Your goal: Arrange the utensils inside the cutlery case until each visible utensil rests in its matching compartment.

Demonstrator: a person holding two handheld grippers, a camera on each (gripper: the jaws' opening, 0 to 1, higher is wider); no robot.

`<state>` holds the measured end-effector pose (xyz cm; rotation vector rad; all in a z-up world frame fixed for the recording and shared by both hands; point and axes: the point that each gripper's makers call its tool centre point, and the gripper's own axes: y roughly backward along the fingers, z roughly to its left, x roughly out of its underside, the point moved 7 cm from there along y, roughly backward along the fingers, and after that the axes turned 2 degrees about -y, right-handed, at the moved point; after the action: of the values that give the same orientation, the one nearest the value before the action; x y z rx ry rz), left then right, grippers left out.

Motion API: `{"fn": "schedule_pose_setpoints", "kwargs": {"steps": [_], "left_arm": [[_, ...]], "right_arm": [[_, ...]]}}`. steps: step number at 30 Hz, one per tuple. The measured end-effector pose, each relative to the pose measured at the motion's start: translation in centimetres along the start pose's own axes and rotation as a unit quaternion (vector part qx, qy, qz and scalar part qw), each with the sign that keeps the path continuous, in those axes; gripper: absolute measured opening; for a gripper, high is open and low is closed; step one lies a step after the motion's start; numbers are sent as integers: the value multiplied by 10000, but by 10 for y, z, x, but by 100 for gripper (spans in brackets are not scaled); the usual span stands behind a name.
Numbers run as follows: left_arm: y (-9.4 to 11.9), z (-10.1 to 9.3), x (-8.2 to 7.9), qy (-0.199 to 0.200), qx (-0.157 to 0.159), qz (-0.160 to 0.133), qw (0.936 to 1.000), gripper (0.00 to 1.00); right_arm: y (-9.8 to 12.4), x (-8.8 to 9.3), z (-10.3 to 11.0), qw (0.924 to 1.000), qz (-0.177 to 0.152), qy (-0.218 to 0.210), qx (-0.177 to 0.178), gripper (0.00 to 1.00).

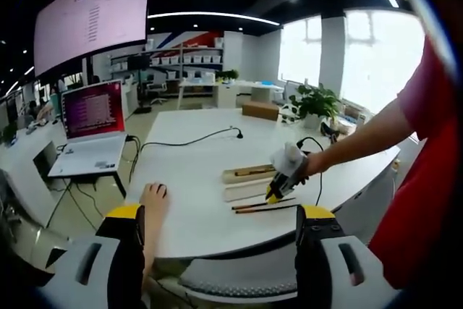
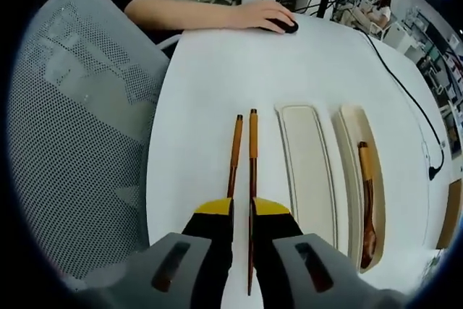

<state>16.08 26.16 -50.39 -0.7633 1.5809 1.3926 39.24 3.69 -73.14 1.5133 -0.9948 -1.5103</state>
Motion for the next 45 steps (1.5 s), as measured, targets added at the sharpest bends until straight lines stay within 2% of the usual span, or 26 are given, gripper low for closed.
{"fn": "schedule_pose_setpoints", "kwargs": {"steps": [13,15,20,28,31,37,42,45], "left_arm": [[-1,3,1,18,-3,35,10000,88],[-1,3,2,29,-10,42,10000,88],[0,3,4,53,-6,59,10000,87],[2,7,4,58,-44,63,10000,86],[2,8,3,78,-47,49,9999,86],[1,7,3,51,-8,41,10000,86],[3,7,4,135,-13,-42,9999,86],[2,7,6,102,13,21,9999,86]], "right_arm": [[-16,-2,11,9997,100,-220,47,4],[-17,0,10,9996,203,-101,168,5],[-22,1,10,9995,233,-162,124,7],[-26,1,8,9991,307,-256,145,5],[-28,0,7,9986,387,-328,132,4],[-30,-3,9,9979,596,-196,138,1],[-30,-3,7,9980,633,-44,-60,0],[-30,-4,7,9974,663,-247,-105,0]]}}
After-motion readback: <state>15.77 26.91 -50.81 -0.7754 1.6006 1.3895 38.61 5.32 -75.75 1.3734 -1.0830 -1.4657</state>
